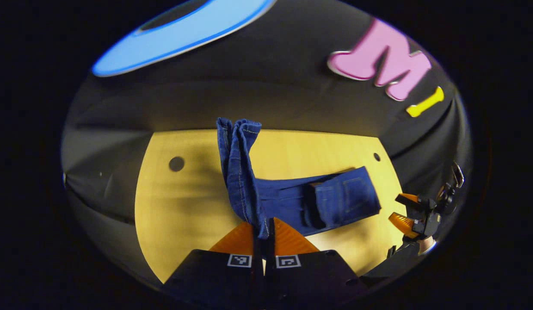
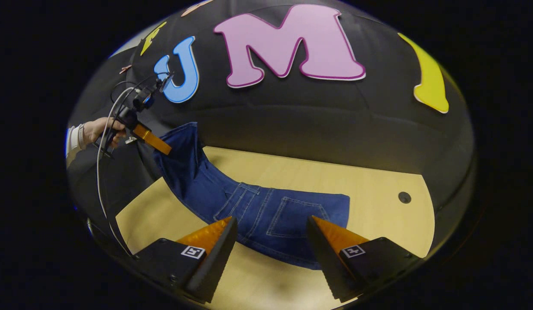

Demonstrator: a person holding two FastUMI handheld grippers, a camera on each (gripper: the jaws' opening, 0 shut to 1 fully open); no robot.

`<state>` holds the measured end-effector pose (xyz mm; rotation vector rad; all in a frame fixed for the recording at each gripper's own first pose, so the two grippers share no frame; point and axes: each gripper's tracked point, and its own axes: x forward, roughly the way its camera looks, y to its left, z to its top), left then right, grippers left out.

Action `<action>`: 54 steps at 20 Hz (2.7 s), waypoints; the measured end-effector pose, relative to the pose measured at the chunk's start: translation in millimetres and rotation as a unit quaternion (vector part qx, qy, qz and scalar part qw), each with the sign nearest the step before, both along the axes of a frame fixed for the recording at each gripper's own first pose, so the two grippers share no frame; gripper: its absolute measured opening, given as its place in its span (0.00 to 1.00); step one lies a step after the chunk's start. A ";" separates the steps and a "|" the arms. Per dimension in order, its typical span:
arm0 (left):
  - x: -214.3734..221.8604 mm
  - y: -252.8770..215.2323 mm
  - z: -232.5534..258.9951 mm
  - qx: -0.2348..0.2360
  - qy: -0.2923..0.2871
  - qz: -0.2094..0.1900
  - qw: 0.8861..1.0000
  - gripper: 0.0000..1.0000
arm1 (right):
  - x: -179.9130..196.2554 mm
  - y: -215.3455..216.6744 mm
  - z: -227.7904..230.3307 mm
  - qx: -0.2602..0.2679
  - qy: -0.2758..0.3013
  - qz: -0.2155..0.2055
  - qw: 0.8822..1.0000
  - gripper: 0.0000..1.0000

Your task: Grasp the waist and the cuffs of the jeans and fold them to make the two legs overlap; first hold the waist and fold one-third of the jeans toward the cuffs, then hold the cuffs and fold the remaining one-third in the same direction to finish folding.

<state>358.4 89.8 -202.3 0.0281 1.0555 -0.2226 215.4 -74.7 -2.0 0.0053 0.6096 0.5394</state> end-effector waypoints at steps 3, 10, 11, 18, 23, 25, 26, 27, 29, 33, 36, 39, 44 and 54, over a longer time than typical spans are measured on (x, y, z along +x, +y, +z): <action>1.2 -86.0 7.8 -0.011 -0.011 -0.063 0.998 0.06 | -10.5 -27.4 15.2 -0.001 -0.013 -0.020 1.000 0.99; -5.0 -212.2 -61.1 0.009 0.023 -0.148 0.989 0.06 | -32.7 -114.4 49.6 -0.008 -0.040 -0.090 0.995 0.98; -5.5 -220.7 -76.7 0.017 0.031 -0.159 0.987 0.06 | -35.8 -128.4 50.9 -0.009 -0.041 -0.102 0.994 0.98; -13.9 -262.1 -182.3 0.093 0.067 -0.190 0.975 0.06 | -69.5 -194.0 43.2 -0.022 -0.028 -0.158 0.987 0.98; -36.3 -283.9 -238.2 0.084 0.088 -0.184 0.975 0.54 | -75.5 -196.7 41.4 -0.028 -0.016 -0.160 0.987 0.99; -30.9 -290.1 -236.6 0.074 0.054 -0.179 0.980 0.96 | -74.2 -191.0 47.3 -0.027 -0.019 -0.155 0.987 0.98; -31.5 -295.9 -226.4 0.066 0.042 -0.178 0.981 0.95 | -76.1 -191.1 47.9 -0.029 -0.022 -0.153 0.988 0.98; -32.6 -300.6 -216.9 0.054 0.027 -0.178 0.982 0.97 | -75.9 -188.5 49.7 -0.030 -0.025 -0.151 0.988 0.98; -34.2 -313.5 -193.0 0.029 -0.007 -0.175 0.984 0.98 | -75.9 -183.1 57.1 -0.029 -0.032 -0.148 0.988 0.98; -49.8 -324.4 -136.0 0.011 -0.069 -0.181 0.981 0.98 | -79.5 -172.6 72.1 -0.030 -0.046 -0.142 0.988 0.99; -65.2 -318.1 -85.0 0.011 -0.129 -0.179 0.975 0.98 | -83.7 -167.6 93.6 -0.027 -0.070 -0.149 0.986 0.98; -87.3 -300.9 -32.8 0.004 -0.193 -0.152 0.969 0.97 | -88.5 -160.0 121.0 -0.015 -0.101 -0.164 0.981 0.98; -142.1 -247.4 45.6 0.014 -0.291 -0.099 0.952 0.97 | -110.8 -153.9 172.0 -0.026 -0.163 -0.181 0.970 0.98; -293.0 -168.0 145.8 -0.019 -0.412 0.014 0.911 0.97 | -181.0 -134.2 238.5 -0.035 -0.243 -0.203 0.948 0.96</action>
